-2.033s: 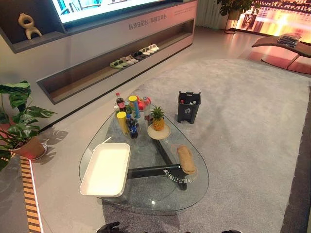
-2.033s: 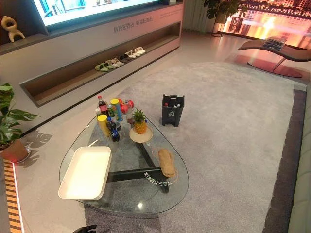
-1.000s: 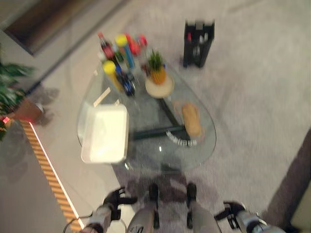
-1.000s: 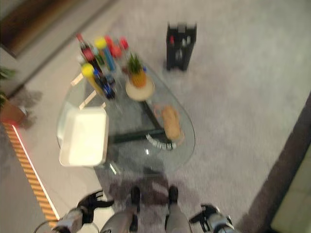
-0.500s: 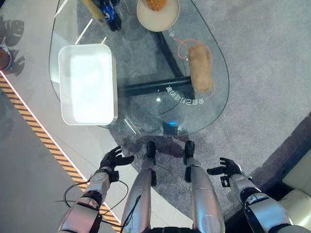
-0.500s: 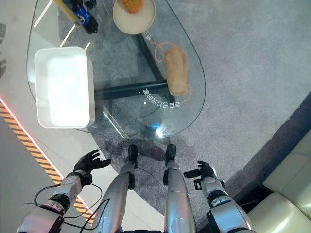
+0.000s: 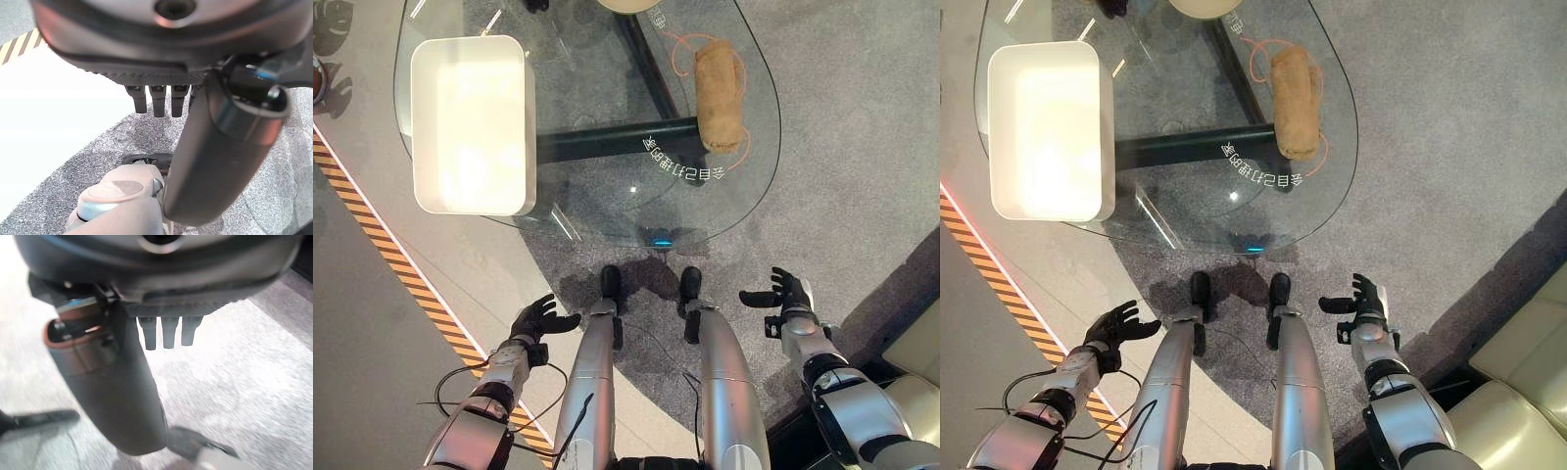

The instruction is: Wipe the table with a cloth and put it in the basket.

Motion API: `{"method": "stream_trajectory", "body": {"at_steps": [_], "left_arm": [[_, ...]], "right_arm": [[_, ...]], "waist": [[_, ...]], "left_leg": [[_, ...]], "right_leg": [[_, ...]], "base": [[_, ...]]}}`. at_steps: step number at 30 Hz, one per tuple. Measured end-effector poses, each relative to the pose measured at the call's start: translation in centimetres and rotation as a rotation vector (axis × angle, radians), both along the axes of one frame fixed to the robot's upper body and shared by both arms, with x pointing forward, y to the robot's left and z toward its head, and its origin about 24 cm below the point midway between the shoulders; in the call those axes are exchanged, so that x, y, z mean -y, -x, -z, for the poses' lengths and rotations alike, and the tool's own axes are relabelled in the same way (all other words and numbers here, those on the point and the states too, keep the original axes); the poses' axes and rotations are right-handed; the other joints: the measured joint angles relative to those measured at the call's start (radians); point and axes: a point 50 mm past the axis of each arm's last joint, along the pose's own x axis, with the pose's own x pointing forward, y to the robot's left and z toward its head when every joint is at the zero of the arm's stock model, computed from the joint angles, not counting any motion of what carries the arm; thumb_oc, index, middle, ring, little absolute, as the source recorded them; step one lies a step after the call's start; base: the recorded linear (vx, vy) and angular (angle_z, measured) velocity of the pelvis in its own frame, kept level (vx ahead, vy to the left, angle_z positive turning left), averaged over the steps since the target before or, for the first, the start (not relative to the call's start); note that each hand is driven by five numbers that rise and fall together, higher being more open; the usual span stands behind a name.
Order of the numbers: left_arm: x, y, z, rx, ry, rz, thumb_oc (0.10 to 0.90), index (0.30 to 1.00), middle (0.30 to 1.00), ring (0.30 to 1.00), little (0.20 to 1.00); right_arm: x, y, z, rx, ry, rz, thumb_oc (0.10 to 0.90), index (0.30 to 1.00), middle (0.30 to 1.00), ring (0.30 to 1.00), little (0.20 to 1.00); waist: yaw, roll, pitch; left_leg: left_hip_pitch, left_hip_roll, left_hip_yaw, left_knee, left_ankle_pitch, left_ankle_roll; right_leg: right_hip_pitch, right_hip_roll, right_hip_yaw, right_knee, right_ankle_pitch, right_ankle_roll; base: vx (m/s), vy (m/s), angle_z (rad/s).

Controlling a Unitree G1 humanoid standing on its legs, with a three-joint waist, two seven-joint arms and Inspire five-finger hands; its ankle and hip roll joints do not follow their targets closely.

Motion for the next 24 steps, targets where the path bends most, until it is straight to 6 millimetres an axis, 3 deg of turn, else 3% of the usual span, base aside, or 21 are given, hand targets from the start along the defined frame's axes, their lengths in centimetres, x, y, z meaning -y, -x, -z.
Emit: {"method": "stream_trajectory", "body": {"at_steps": [6,14,18,24], "left_arm": [[0.2,-0.4,-0.3,0.026,0.025,-0.009,0.8,0.9,0.9,0.9,0.9],[0.6,-0.4,-0.4,0.06,0.024,0.003,0.8,0.9,0.9,0.9,0.9],[0.7,-0.5,-0.5,0.067,0.026,0.002,0.8,0.9,0.9,0.9,0.9],[0.8,-0.5,-0.5,0.072,0.029,0.002,0.8,0.9,0.9,0.9,0.9]], "right_arm": [[0.5,-1.8,-4.1,0.212,-0.011,0.132,0.8,0.9,0.9,0.9,0.9],[-1.5,-5.4,-14.6,0.632,-0.038,0.226,0.8,0.9,0.9,0.9,0.9],[-3.3,-6.3,-18.6,0.757,-0.05,0.191,0.8,0.9,0.9,0.9,0.9],[-5.8,-7.0,-21.8,0.808,-0.009,0.117,0.8,0.9,0.9,0.9,0.9]], "waist": [[0.0,-0.001,0.002],[0.005,0.0,0.002],[0.009,0.0,0.002],[0.036,0.003,0.002]], "left_leg": [[-0.02,0.001,-0.001,0.001,0.01,-0.007],[-0.02,-0.002,0.001,-0.015,0.013,-0.01],[-0.018,-0.002,0.004,-0.033,0.02,-0.011],[-0.011,-0.007,0.006,-0.061,0.033,-0.012]], "right_leg": [[-0.019,0.007,-0.002,-0.003,0.009,-0.012],[-0.018,0.005,-0.002,-0.02,0.018,-0.022],[-0.019,0.005,-0.003,-0.038,0.026,-0.022],[-0.019,-0.002,-0.004,-0.048,0.032,-0.023]], "base": [[0.0,0.0,0.0],[-0.01,0.031,0.0],[-0.01,0.035,-0.02],[0.01,0.043,0.01]]}}
